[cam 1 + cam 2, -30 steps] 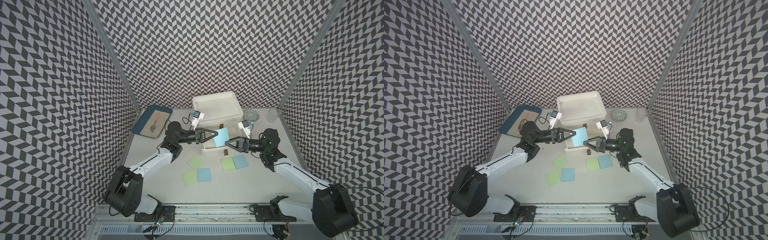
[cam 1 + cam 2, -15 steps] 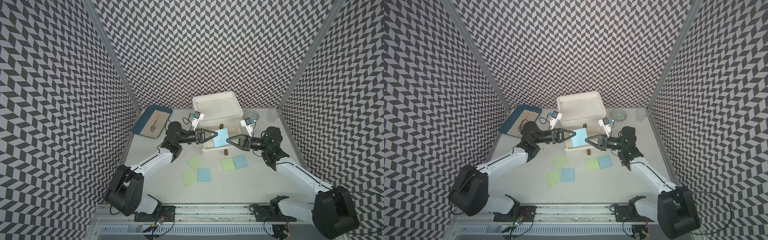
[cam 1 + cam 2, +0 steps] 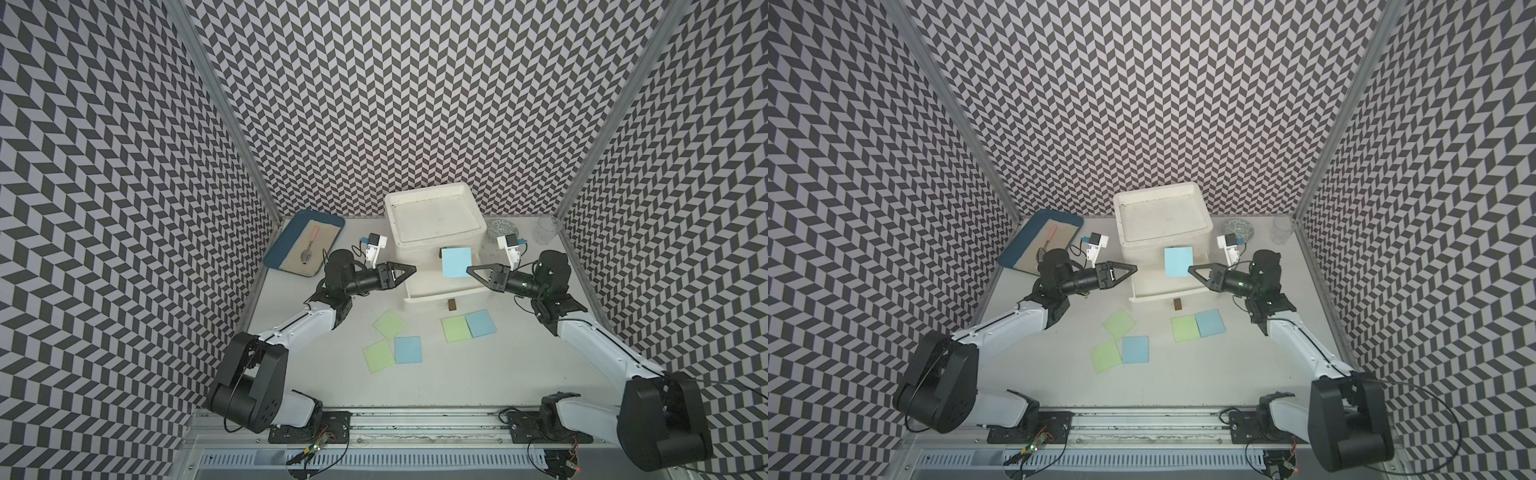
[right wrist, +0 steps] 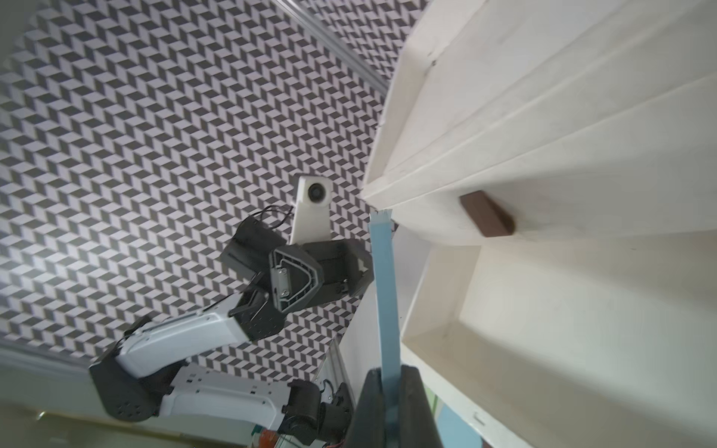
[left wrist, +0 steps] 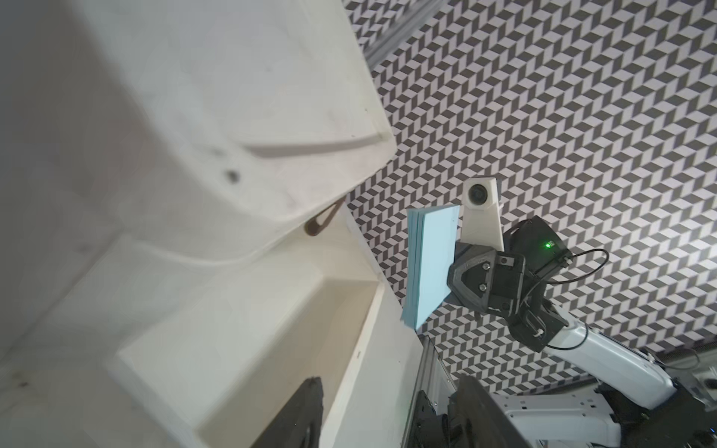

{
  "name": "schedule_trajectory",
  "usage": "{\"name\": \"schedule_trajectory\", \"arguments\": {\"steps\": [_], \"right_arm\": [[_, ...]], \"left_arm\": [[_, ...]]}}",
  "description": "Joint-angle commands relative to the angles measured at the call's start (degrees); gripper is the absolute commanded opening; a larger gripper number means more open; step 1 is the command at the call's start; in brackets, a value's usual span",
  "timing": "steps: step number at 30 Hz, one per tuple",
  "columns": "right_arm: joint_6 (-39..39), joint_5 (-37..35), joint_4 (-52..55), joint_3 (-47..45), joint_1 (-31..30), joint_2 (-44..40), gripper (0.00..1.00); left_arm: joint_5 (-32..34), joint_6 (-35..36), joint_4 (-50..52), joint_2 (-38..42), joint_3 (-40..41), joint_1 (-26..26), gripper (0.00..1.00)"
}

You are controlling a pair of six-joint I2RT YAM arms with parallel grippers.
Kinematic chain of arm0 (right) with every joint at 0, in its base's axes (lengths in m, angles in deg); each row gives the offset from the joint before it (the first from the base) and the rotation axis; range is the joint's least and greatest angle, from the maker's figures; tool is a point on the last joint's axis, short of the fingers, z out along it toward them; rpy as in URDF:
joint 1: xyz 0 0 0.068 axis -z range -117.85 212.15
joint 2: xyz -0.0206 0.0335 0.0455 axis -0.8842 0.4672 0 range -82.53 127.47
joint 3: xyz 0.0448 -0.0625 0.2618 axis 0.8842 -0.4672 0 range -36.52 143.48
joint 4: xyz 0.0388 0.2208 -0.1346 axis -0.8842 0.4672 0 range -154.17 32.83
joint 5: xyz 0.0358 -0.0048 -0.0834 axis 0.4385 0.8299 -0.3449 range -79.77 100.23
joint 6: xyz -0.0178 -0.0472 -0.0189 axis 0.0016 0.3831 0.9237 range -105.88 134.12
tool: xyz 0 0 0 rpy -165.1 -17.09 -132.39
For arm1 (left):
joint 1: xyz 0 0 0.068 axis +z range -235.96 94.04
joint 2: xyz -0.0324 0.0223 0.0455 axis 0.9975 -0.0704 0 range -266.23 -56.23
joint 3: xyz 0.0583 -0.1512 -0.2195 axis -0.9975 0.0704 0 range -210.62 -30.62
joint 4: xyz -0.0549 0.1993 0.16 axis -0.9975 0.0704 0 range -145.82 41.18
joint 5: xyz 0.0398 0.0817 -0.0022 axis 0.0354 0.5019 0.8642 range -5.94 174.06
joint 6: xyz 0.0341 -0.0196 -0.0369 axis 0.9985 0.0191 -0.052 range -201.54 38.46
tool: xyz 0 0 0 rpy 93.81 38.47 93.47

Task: Please put the sticky notes in the drawer by color
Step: Place the sticky notes in the drawer.

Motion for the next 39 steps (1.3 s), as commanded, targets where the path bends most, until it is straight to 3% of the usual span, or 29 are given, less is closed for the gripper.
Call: {"name": "schedule_trajectory", "arguments": {"steps": [1, 5, 8, 10, 13, 15, 18, 22, 25, 29, 33, 39], "right_arm": [[5.52, -6.57, 3.53, 0.44, 0.53, 3.71, 0.0], [5.23, -7.77, 2.13, 1.57, 0.46, 7.01, 0.0], [8.1, -10.94, 7.09, 3.29, 0.46, 7.33, 0.03], [9.51, -13.2, 9.39, 3.52, 0.41, 6.59, 0.12], [10.11, -13.83, 10.66, 4.02, 0.43, 5.55, 0.4], [11.23, -14.41, 12.42, 4.87, 0.43, 4.78, 0.53], [13.49, -18.52, 15.52, 5.22, 0.46, 1.63, 0.62], [18.31, -25.99, 21.59, 5.75, -1.05, -4.77, 0.66], [22.09, -34.03, 27.16, 5.19, -7.43, -9.23, 0.69], [24.24, -42.69, 26.4, -1.24, -21.82, -13.28, 0.73], [24.75, -42.79, 21.54, -6.7, -34.52, -11.33, 0.8], [27.11, -42.37, 16.49, -3.89, -43.52, 1.04, 0.86]], "left_arm": [[8.21, 6.49, 4.46, 4.83, 1.38, 0.14, 0.59], [16.03, 8.41, 7.69, 9.74, 4.15, 0.68, 0.6], [19.85, 9.98, 9.97, 12.91, 5.28, 1.41, 0.61], [22.23, 10.89, 11.4, 14.27, 5.81, 1.76, 0.61], [23.65, 10.91, 11.92, 14.91, 6.59, 2.16, 0.61], [23.79, 10.66, 11.51, 14.79, 6.96, 2.3, 0.61], [23.53, 11.16, 10.78, 14.11, 7.38, 2.36, 0.61], [23.59, 12.07, 10.84, 13.61, 8.24, 2.82, 0.61], [24.26, 13.05, 11.21, 13.6, 8.98, 2.91, 0.6], [25.17, 12.79, 8.27, 13.28, 11.63, 3.08, 0.6], [27.67, 13.64, 7.53, 12.71, 13.52, 3.41, 0.6], [30.61, 14.51, 6.44, 12.91, 15.99, 3.92, 0.6]]}}
